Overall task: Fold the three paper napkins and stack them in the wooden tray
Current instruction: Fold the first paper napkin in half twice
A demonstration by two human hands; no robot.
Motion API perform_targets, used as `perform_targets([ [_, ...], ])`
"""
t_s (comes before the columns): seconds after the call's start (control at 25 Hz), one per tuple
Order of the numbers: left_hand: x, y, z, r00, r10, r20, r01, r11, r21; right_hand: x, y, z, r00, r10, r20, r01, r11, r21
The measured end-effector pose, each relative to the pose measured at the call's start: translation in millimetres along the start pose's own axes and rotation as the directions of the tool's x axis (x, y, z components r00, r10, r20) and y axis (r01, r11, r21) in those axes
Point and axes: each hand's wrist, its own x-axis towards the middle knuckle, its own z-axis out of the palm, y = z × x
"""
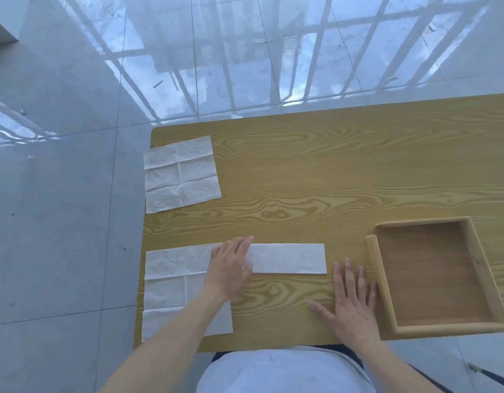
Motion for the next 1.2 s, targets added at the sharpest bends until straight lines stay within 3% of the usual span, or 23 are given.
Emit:
perform_targets([
  [0.32,27,11,-19,0.967,-0.171,0.190,0.173,0.985,0.009,6,-12,-5,0.993,0.051,0.108,-0.059,0.996,0.067],
  [0.56,31,15,-24,0.898,-0.313,0.309,0.368,0.920,-0.137,5,-14,-10,0.992,0.062,0.114,-0.072,0.994,0.087],
  [0.72,29,8,-35,0.860,-0.330,0.389,0.496,0.721,-0.484,3,-16,-14,0.992,0.058,0.110,-0.068,0.994,0.090],
  [0.88,25,13,-54,0.839,-0.313,0.445,0.544,0.509,-0.667,4,-17,-14,0.993,0.065,0.100,-0.073,0.994,0.082],
  [1.2,31,64,-53,0.870,-0.203,0.449,0.486,0.510,-0.710,5,-15,-7,0.995,0.077,0.064,-0.083,0.993,0.088],
])
